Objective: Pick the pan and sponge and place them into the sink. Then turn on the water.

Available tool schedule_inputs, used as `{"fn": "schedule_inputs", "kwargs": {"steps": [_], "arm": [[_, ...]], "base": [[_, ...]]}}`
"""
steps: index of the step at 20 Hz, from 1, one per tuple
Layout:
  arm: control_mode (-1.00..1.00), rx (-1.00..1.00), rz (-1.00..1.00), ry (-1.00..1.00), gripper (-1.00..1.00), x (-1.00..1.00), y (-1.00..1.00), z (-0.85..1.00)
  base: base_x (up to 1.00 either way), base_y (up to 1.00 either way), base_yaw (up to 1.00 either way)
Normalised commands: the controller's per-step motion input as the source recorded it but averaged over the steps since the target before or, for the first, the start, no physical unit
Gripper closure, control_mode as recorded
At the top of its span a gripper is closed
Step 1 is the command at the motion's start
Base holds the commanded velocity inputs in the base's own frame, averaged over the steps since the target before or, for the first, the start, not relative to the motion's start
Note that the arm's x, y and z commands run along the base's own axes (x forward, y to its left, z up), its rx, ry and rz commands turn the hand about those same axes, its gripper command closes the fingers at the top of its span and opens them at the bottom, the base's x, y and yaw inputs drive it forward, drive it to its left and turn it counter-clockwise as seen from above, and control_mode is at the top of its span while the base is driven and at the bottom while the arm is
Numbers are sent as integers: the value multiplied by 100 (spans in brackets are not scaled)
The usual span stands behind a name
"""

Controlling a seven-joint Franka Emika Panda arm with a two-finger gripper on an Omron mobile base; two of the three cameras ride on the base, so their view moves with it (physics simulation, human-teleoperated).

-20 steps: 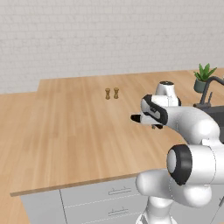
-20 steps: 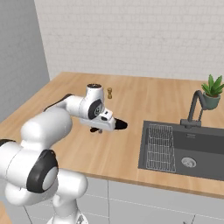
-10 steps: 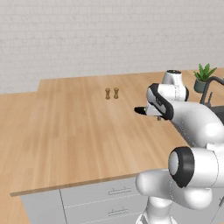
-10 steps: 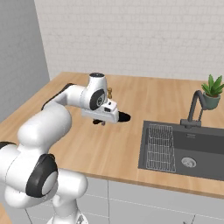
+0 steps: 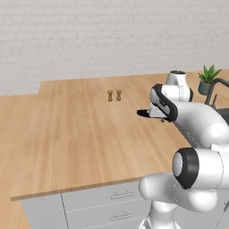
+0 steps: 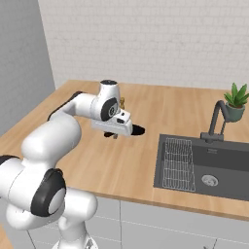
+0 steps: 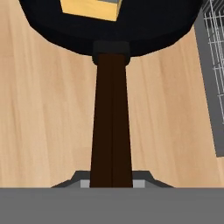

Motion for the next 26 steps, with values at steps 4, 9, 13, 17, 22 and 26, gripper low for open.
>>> {"fn": "schedule_inputs", "kwargs": {"steps": [4,9,13,17,22,26], "arm": [[-100,0,0,0,100,0,0,0],[-100,0,0,0,100,0,0,0],[-100,0,0,0,100,0,0,0],[100,0,0,0,100,-12,-3,0],[100,0,0,0,100,0,0,0],[100,0,0,0,100,0,0,0]], "base": [[0,0,0],[0,0,0],[0,0,0],[-38,-12,0],[-72,-56,0],[-52,-71,0]]}}
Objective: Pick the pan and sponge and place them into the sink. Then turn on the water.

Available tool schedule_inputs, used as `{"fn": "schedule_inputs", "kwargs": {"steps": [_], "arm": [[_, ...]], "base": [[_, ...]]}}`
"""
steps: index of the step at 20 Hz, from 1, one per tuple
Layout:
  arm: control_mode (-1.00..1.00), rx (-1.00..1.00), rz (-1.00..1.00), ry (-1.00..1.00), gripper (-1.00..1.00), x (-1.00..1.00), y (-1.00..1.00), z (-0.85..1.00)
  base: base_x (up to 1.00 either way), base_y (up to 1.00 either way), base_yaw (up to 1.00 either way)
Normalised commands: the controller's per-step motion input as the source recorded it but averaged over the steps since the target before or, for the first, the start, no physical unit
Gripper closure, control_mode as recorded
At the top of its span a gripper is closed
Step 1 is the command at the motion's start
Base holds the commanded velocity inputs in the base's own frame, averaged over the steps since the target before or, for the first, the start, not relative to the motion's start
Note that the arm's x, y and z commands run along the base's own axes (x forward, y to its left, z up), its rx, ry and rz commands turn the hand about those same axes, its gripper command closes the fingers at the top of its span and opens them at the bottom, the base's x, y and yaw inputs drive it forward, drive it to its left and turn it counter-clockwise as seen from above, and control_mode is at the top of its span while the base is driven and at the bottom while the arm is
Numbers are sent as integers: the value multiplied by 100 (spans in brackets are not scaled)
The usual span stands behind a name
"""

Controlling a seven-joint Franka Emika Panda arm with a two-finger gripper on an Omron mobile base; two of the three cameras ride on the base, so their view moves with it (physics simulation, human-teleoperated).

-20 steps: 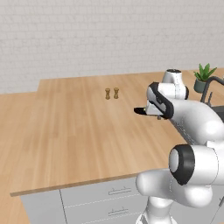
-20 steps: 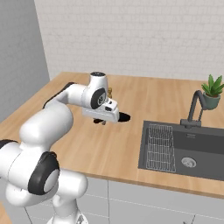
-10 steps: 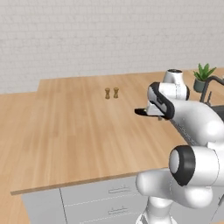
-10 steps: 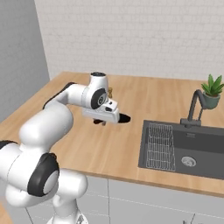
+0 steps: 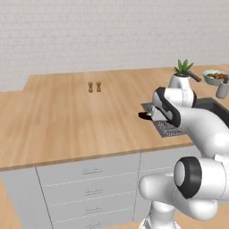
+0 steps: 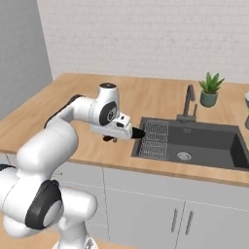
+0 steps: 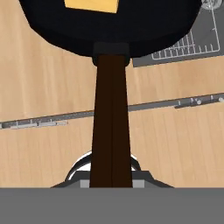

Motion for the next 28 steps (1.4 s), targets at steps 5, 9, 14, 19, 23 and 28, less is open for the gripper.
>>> {"fn": "schedule_inputs", "kwargs": {"steps": [5,9,14,19,23,28], "arm": [[100,0,0,0,100,0,0,0],[100,0,0,0,100,0,0,0],[100,0,0,0,100,0,0,0],[100,0,0,0,100,0,0,0],[100,0,0,0,100,0,0,0],[100,0,0,0,100,0,0,0]], "base": [[-14,-67,0],[-9,-87,0],[9,-71,0],[-4,-69,2],[27,-38,5],[23,-47,7]]}}
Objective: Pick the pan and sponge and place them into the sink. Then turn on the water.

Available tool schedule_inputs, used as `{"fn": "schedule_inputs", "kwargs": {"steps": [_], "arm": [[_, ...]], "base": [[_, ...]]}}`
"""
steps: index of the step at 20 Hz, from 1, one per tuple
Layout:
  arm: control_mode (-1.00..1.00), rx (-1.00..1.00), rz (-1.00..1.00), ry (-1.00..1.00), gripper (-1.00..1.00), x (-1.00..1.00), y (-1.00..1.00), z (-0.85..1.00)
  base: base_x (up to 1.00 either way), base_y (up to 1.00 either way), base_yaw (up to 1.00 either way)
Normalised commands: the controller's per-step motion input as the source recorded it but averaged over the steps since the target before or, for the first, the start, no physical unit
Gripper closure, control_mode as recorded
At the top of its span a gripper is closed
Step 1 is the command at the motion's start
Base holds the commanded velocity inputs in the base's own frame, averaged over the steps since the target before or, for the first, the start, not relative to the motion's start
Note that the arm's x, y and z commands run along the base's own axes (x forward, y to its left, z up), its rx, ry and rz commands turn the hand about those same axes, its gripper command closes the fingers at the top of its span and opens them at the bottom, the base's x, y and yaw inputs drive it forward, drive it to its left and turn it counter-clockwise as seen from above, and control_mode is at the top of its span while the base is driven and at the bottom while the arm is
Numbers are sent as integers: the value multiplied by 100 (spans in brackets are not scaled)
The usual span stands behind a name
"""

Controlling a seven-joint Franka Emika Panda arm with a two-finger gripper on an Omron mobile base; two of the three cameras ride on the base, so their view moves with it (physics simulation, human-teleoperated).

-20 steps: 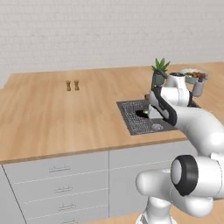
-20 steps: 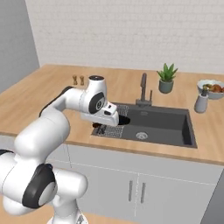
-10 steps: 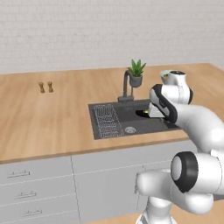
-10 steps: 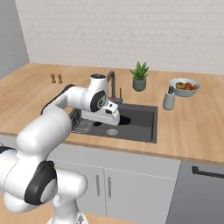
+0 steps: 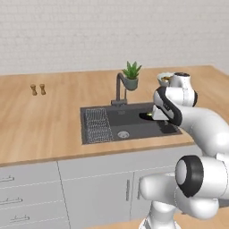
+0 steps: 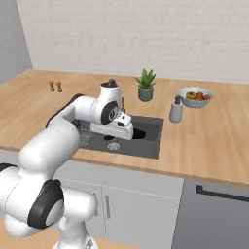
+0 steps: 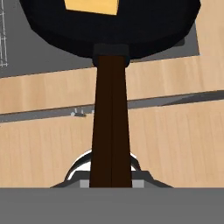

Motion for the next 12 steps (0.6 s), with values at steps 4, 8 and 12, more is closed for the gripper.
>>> {"fn": "schedule_inputs", "kwargs": {"steps": [4,8,12], "arm": [[100,0,0,0,100,0,0,0],[100,0,0,0,100,0,0,0],[100,0,0,0,100,0,0,0]], "base": [[50,-38,10],[63,-38,11],[65,-18,9]]}}
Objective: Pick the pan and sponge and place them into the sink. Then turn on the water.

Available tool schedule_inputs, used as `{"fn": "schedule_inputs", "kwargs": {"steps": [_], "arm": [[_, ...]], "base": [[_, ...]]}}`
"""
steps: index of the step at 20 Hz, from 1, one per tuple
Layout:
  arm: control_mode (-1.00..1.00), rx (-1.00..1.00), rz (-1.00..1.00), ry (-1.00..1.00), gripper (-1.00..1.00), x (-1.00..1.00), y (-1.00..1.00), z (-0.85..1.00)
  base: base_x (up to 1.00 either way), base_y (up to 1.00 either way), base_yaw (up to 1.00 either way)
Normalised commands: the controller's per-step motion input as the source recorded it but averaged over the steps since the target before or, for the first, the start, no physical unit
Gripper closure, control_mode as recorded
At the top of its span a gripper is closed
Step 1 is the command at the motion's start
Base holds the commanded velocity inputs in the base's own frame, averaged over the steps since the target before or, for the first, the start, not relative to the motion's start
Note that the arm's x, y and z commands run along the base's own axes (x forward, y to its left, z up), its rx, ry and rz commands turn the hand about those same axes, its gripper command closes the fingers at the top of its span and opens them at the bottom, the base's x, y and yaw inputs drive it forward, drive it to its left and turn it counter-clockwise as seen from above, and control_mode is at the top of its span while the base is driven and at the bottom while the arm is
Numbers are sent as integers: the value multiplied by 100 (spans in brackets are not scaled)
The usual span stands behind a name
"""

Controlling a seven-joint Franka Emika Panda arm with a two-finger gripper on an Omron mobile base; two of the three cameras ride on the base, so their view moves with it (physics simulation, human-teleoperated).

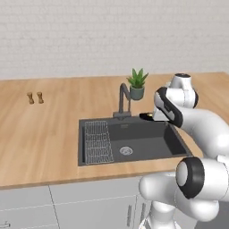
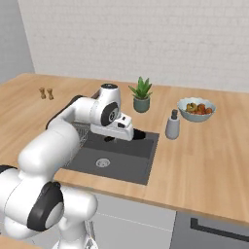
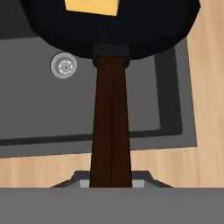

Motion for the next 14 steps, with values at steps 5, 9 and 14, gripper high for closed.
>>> {"fn": "schedule_inputs", "kwargs": {"steps": [5,9,14], "arm": [[100,0,0,0,100,0,0,0],[100,0,0,0,100,0,0,0],[100,0,0,0,100,0,0,0]], "base": [[38,-50,7],[2,-39,3],[0,-3,0]]}}
